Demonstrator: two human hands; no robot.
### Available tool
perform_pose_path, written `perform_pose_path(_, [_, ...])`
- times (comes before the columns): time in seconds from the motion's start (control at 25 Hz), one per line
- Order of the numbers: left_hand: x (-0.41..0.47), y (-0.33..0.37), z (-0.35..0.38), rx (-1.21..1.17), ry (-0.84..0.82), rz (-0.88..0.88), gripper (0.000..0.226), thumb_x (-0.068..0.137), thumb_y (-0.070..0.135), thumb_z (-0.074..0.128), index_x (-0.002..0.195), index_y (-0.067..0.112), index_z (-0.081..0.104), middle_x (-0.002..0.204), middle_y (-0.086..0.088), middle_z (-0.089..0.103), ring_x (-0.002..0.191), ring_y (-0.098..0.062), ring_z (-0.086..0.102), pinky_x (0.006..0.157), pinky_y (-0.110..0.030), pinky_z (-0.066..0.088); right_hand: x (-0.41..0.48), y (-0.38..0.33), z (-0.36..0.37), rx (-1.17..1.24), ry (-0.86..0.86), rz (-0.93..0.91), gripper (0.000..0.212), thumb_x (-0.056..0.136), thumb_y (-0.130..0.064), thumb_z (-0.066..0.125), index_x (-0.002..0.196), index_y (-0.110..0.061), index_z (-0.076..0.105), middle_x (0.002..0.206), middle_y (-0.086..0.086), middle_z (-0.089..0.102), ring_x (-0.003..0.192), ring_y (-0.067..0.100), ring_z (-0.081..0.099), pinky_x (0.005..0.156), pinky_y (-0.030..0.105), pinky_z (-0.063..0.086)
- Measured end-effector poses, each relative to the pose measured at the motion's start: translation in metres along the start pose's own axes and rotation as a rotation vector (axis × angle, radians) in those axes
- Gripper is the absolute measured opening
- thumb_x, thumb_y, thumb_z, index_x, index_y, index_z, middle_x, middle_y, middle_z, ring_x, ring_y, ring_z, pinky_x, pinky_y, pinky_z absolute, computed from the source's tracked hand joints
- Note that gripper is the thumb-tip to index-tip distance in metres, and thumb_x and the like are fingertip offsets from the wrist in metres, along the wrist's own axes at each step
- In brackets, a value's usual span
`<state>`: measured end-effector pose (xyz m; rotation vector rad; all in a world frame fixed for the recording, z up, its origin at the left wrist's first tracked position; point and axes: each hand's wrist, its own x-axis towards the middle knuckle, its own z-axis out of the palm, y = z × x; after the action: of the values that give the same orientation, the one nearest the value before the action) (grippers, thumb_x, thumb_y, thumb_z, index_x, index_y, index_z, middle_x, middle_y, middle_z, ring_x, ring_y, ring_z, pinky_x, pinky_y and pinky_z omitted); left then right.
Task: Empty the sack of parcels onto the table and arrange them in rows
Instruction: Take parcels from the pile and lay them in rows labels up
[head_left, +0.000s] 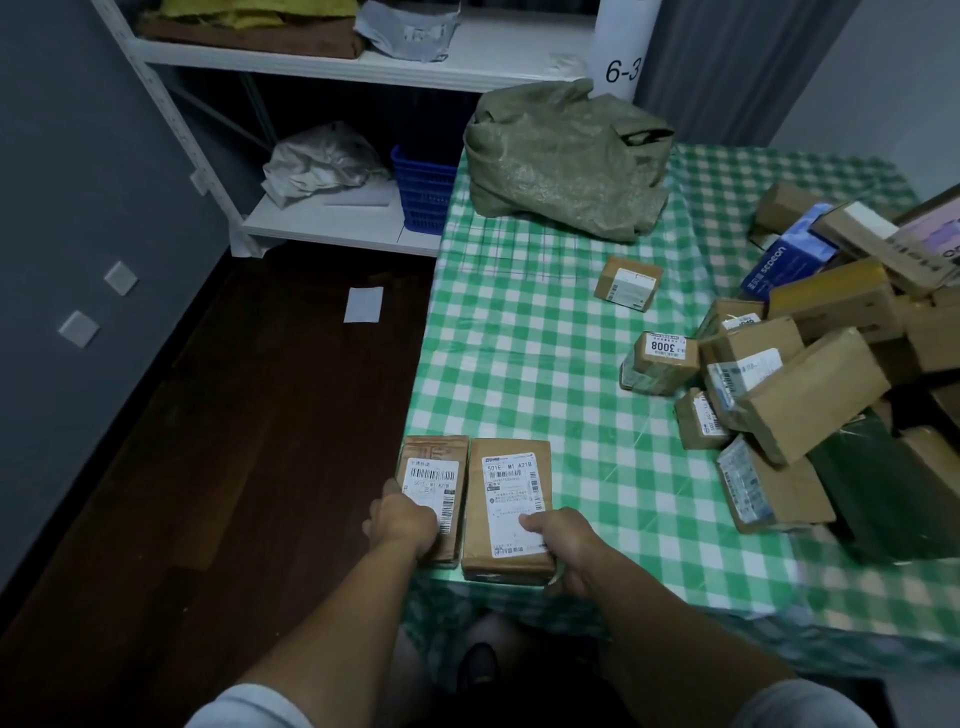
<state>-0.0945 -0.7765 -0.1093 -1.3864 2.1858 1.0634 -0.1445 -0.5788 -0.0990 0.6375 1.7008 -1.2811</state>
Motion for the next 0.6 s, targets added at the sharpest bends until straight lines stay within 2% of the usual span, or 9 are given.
perform_pose_path(0.12, [-0.003, 0.001, 0.001, 0.015, 0.004, -0.003, 0.056, 0.085, 0.011, 0.062, 0.138, 0.015, 0.042, 0.137, -0.017, 0.052, 0.125, -0.041, 0.046, 0.103, -0.042, 0.04, -0.001, 0.002, 0.003, -0.045, 0.051, 0.004, 0.03, 0.1, -0.023, 0.059, 0.125, -0.006, 0.054, 0.102, 0.011, 0.069, 0.077, 0.024, 0.066, 0.053, 0.031, 0.049])
perform_pose_path(0.24, [-0.01, 0.007, -0.001, 0.029, 0.024, -0.027, 0.071, 0.087, 0.013, 0.059, 0.151, 0.019, 0.029, 0.146, -0.017, 0.042, 0.133, -0.039, 0.037, 0.112, -0.05, 0.033, -0.002, 0.003, 0.004, -0.058, 0.09, -0.012, 0.037, 0.098, -0.026, 0.061, 0.128, -0.005, 0.051, 0.107, 0.012, 0.066, 0.085, 0.028, 0.064, 0.06, 0.038, 0.05])
perform_pose_path(0.32, [-0.017, 0.015, -0.003, 0.018, 0.046, -0.001, 0.069, 0.086, 0.013, 0.057, 0.15, 0.021, 0.03, 0.146, -0.015, 0.041, 0.134, -0.038, 0.036, 0.114, -0.054, 0.028, -0.006, 0.001, 0.001, -0.061, 0.11, -0.011, 0.037, 0.097, -0.024, 0.061, 0.127, -0.004, 0.052, 0.105, 0.013, 0.067, 0.083, 0.028, 0.064, 0.057, 0.034, 0.05])
perform_pose_path(0.4, [-0.022, 0.026, -0.006, -0.003, 0.068, 0.054, 0.065, 0.086, 0.015, 0.055, 0.147, 0.021, 0.035, 0.144, -0.014, 0.044, 0.132, -0.038, 0.037, 0.114, -0.054, 0.03, -0.014, -0.007, -0.004, -0.052, 0.125, -0.032, 0.031, 0.098, -0.016, 0.059, 0.124, 0.0, 0.053, 0.101, 0.013, 0.069, 0.071, 0.022, 0.062, 0.048, 0.024, 0.044])
perform_pose_path(0.44, [-0.025, 0.034, -0.008, -0.013, 0.062, 0.077, 0.064, 0.086, 0.017, 0.055, 0.147, 0.022, 0.036, 0.144, -0.014, 0.044, 0.131, -0.038, 0.038, 0.113, -0.053, 0.032, -0.017, -0.011, -0.007, -0.064, 0.136, -0.055, 0.032, 0.097, -0.015, 0.059, 0.124, 0.002, 0.053, 0.104, 0.014, 0.069, 0.07, 0.02, 0.061, 0.047, 0.023, 0.042])
perform_pose_path(0.52, [-0.031, 0.056, -0.008, -0.038, 0.039, 0.125, 0.064, 0.09, 0.02, 0.053, 0.151, 0.024, 0.036, 0.149, -0.013, 0.042, 0.134, -0.039, 0.035, 0.112, -0.051, 0.034, -0.022, -0.023, -0.016, -0.1, 0.177, -0.12, 0.039, 0.094, -0.016, 0.062, 0.127, 0.002, 0.052, 0.112, 0.014, 0.065, 0.079, 0.02, 0.059, 0.06, 0.027, 0.043])
perform_pose_path(0.6, [-0.039, 0.081, -0.006, -0.075, 0.014, 0.191, 0.064, 0.093, 0.019, 0.052, 0.154, 0.023, 0.034, 0.148, -0.013, 0.046, 0.139, -0.038, 0.031, 0.113, -0.046, 0.034, -0.026, -0.035, -0.026, -0.086, 0.213, -0.173, 0.05, 0.093, -0.019, 0.065, 0.135, 0.0, 0.047, 0.125, 0.014, 0.058, 0.101, 0.029, 0.058, 0.078, 0.036, 0.046])
